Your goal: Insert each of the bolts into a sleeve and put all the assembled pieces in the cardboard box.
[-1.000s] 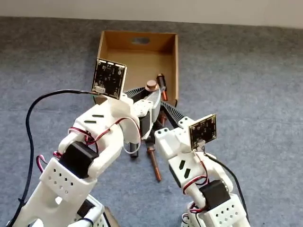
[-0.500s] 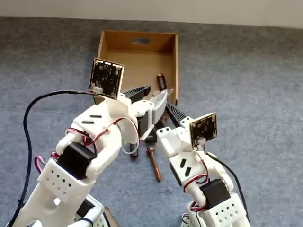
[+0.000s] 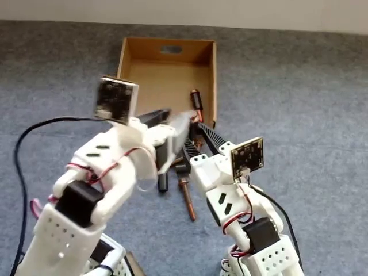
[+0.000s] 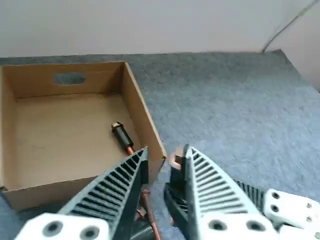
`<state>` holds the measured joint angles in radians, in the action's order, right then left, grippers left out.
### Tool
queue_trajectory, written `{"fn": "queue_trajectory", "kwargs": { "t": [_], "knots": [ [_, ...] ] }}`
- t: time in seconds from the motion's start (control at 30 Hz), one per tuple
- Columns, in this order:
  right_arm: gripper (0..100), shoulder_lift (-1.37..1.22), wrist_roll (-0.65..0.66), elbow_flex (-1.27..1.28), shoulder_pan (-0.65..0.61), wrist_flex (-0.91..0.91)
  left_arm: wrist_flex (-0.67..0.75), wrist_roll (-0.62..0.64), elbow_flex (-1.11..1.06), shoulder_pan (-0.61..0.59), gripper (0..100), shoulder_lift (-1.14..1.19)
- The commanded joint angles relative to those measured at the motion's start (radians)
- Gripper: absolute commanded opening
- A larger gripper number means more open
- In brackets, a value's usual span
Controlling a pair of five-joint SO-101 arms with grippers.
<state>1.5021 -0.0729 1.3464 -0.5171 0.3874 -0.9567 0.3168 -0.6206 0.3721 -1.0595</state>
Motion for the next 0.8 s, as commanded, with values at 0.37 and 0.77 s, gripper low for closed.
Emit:
{"fn": "queue_trajectory", "kwargs": {
  "t": [0.37,0.77],
  "knots": [
    [0.7,-0.007,-0.011,-0.114,0.005,-0.021,-0.288,-0.005,-0.582,-0.593,1,-0.616],
    [0.7,-0.697,-0.018,-0.627,0.007,-0.013,-0.284,0.0,-0.86,-0.644,1,-0.751]
  ]
}}
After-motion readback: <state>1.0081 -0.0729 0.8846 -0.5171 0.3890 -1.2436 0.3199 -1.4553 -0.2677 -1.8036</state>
